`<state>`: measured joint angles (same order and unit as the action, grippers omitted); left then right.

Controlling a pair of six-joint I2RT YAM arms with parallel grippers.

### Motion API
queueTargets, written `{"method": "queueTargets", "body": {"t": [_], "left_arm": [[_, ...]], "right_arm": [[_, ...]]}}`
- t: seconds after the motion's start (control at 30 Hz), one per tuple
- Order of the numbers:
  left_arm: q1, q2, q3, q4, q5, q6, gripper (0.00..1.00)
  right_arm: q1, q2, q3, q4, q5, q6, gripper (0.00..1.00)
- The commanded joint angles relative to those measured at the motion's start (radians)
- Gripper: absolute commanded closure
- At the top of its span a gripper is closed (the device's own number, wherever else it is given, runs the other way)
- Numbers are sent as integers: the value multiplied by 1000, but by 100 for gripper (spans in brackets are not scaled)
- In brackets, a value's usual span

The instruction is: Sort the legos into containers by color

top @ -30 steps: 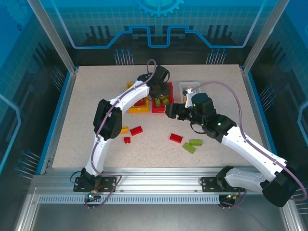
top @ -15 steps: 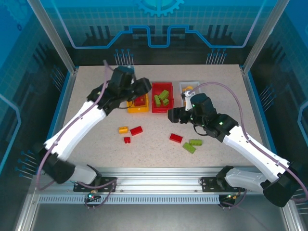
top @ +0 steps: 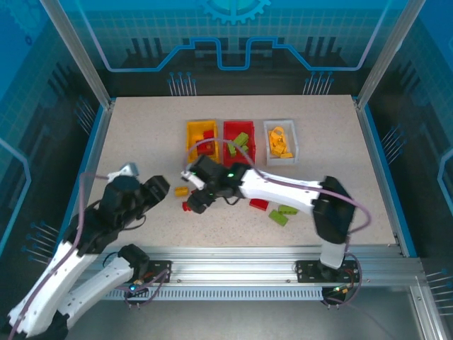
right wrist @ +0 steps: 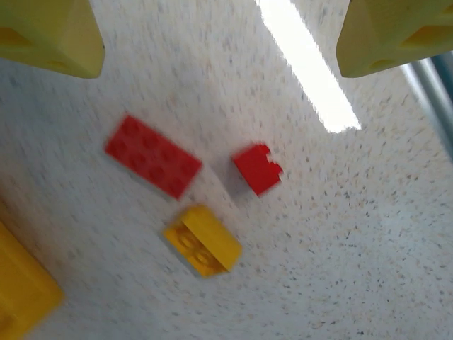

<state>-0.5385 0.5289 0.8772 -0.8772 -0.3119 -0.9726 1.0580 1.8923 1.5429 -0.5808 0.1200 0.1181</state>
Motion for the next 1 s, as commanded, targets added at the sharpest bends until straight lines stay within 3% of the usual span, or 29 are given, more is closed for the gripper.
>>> {"method": "queueTargets", "body": {"t": [0.0, 0.33, 0.53, 0.7, 0.97], "left_arm": [[6, -105, -16, -140, -138, -73, 44], [6, -179, 36, -270, -189, -66, 41], [6, -178, 27, -260, -183, -67, 42], [6, -178, 21, -252, -173, -70, 41], [6, -178, 13, -234, -152, -60, 41]], "right_arm": [[16, 155, 183, -119, 37, -112, 13], [-5, 543, 648, -320, 147, -196, 12], [-9, 614, 734, -342, 110, -215, 17], [-15, 654, 768, -366, 108, -203, 28], [-21, 650, 775, -333, 110, -172, 55]]}}
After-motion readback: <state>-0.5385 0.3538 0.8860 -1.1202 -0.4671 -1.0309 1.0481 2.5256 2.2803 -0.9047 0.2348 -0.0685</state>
